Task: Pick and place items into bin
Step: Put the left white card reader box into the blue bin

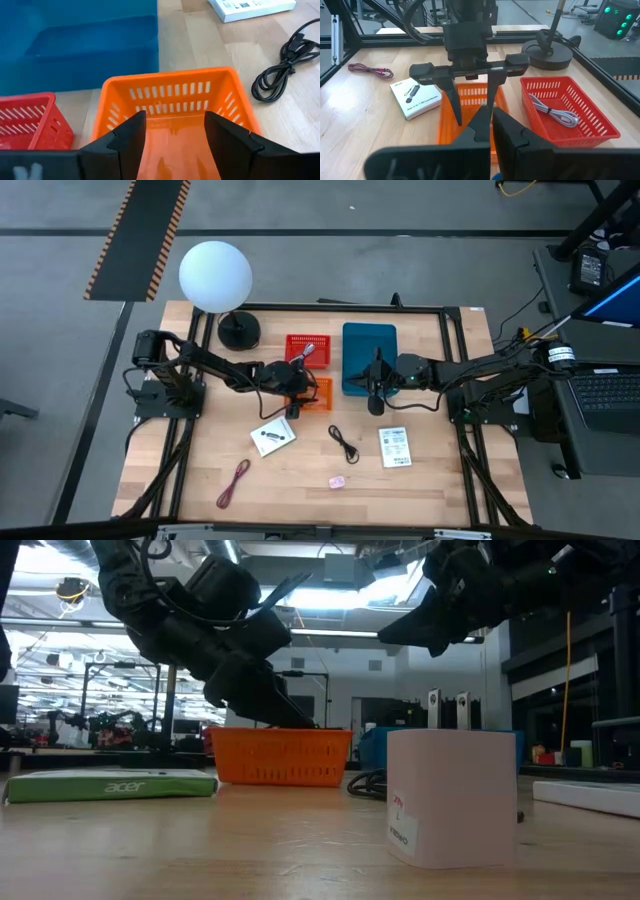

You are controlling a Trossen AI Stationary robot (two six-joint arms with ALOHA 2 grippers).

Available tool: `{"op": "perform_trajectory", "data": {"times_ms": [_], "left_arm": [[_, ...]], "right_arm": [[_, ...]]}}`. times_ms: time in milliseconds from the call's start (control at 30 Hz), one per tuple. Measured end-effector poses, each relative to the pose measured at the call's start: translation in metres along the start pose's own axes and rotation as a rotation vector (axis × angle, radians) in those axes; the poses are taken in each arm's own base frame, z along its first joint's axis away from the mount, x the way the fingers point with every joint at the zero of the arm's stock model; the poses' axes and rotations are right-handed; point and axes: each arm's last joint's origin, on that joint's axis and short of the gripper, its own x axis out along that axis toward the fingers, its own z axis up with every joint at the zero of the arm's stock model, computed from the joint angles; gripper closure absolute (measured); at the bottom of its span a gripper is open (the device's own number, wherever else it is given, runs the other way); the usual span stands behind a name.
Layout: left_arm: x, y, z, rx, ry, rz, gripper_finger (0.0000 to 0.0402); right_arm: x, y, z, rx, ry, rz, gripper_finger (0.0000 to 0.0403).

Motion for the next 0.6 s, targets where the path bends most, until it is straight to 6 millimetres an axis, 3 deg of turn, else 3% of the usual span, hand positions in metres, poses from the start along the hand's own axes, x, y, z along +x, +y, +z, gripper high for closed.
{"op": "perform_trajectory", "data": {"times_ms": [367,600], "left_arm": [[-0.005,-0.001,0.015,0.016,-0.133,-0.066,0.0217],[-0.023,-0.01,0.031,0.057,-0.17,-0.072,0.0226]], "right_arm": [[0.0,0.0,0.0,0.0,0.003,0.0,0.0398],[0.0,0.0,0.0,0.0,0.005,0.0,0.0398]]}}
